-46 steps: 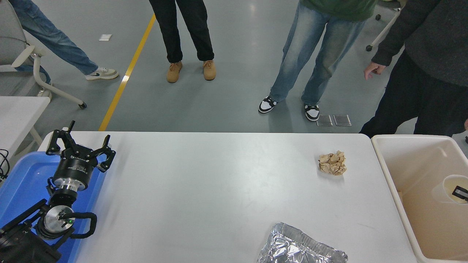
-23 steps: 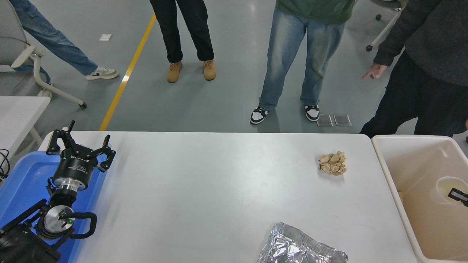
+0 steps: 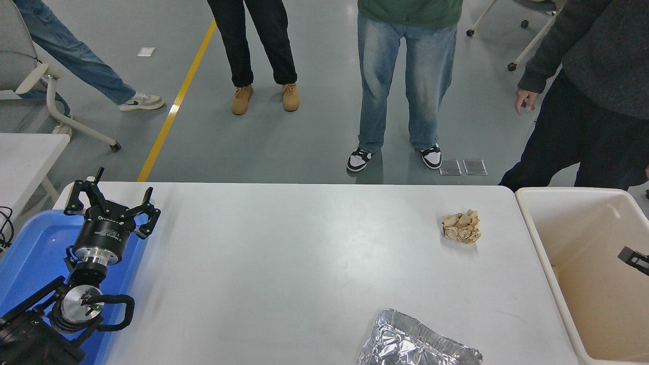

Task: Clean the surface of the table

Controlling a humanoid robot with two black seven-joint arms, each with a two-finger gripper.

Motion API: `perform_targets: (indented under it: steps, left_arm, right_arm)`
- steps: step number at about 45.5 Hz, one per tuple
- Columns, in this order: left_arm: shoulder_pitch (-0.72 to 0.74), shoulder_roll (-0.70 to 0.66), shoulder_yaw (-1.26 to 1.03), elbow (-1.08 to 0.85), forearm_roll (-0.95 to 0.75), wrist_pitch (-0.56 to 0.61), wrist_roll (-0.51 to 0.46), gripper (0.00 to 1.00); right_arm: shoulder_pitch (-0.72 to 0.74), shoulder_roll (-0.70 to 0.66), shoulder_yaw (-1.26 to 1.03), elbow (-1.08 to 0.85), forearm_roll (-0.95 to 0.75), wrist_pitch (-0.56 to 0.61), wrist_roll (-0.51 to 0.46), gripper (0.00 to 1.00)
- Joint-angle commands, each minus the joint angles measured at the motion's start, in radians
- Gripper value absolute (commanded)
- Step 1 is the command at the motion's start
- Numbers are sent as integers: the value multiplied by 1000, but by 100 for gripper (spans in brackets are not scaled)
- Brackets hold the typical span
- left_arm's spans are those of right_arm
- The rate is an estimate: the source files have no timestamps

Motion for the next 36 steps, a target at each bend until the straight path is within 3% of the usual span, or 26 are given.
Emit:
perform_targets:
  steps: [1, 19, 36]
  left_arm:
    - [2, 0, 0, 0, 0, 0, 0, 99]
    - [2, 0, 0, 0, 0, 0, 0, 99]
    - [2, 0, 0, 0, 0, 0, 0, 99]
  right_arm:
    - [9, -11, 3, 0, 78, -7, 1, 99]
    - [69, -51, 77, 21, 168, -3, 3, 99]
    - [106, -207, 472, 377, 162, -7, 4, 98]
